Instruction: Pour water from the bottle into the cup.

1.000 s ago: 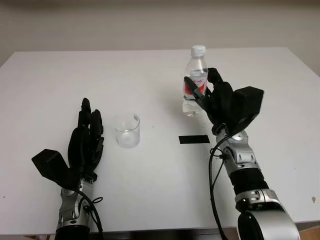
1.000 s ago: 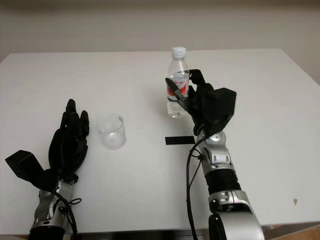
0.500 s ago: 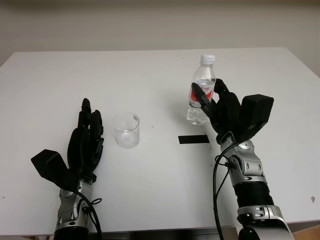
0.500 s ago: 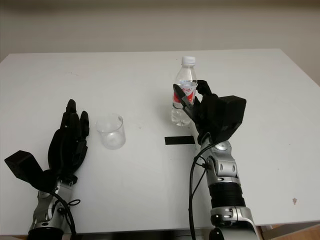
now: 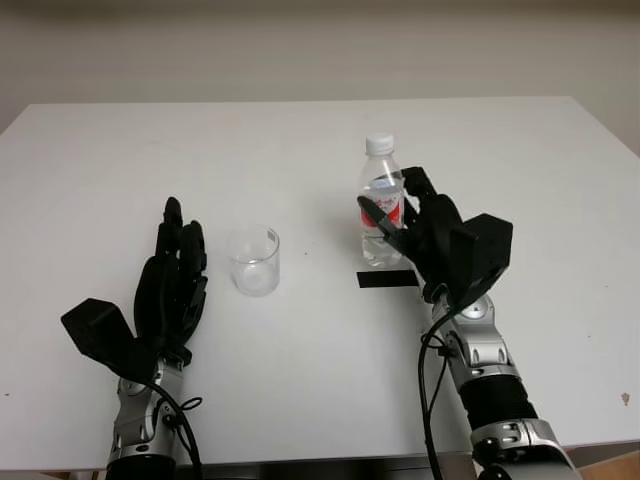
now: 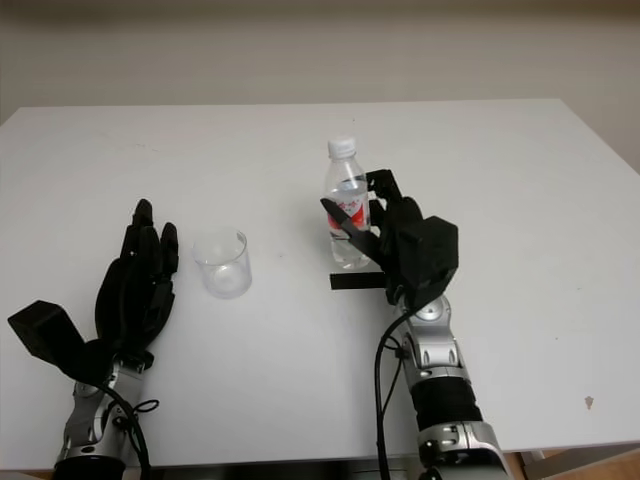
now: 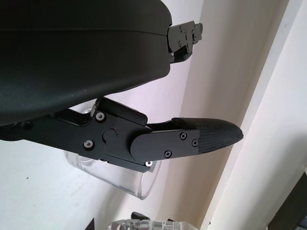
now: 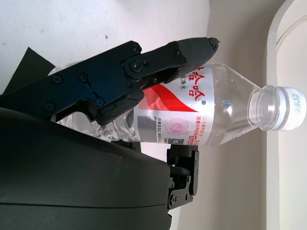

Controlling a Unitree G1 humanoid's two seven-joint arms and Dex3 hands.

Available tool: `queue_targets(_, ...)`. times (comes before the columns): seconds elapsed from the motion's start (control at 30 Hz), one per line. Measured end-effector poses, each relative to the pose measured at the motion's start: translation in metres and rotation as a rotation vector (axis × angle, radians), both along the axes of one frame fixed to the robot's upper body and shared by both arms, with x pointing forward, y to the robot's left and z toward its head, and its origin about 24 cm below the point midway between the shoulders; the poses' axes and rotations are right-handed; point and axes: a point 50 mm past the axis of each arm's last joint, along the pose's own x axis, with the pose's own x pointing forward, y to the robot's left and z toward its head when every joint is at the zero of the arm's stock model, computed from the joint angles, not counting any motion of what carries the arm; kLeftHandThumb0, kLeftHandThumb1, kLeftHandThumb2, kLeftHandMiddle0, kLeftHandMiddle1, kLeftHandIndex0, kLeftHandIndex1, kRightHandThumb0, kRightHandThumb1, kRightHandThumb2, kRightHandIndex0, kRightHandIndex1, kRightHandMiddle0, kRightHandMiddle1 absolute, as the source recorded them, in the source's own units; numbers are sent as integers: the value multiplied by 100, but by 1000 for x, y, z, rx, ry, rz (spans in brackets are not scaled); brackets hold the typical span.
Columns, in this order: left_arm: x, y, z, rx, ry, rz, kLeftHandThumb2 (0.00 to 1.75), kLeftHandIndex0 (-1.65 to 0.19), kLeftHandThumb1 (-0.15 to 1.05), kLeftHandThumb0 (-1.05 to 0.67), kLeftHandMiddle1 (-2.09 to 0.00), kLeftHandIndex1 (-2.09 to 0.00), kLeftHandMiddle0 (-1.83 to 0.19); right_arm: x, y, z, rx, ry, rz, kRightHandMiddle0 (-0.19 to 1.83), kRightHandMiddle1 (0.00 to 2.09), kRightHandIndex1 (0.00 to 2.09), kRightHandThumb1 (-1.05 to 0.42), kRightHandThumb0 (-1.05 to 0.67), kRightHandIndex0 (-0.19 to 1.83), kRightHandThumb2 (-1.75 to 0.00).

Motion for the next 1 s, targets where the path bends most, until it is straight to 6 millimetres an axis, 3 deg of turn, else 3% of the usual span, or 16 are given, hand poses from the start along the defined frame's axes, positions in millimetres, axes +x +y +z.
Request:
queue_targets(0.47,-1,7,1,2,3,-4,44,18,105,-76,-6,-5,17,-9,15,-16,90,58,-33,106,209,209,-105,-41,151,-43)
queue_targets(1.0,-1,12,1,-1,10,-10,42,18,105,-77,-5,-5,16,-25,4,-23,123,80,-115,103,209,209,-105,-42,147,-40)
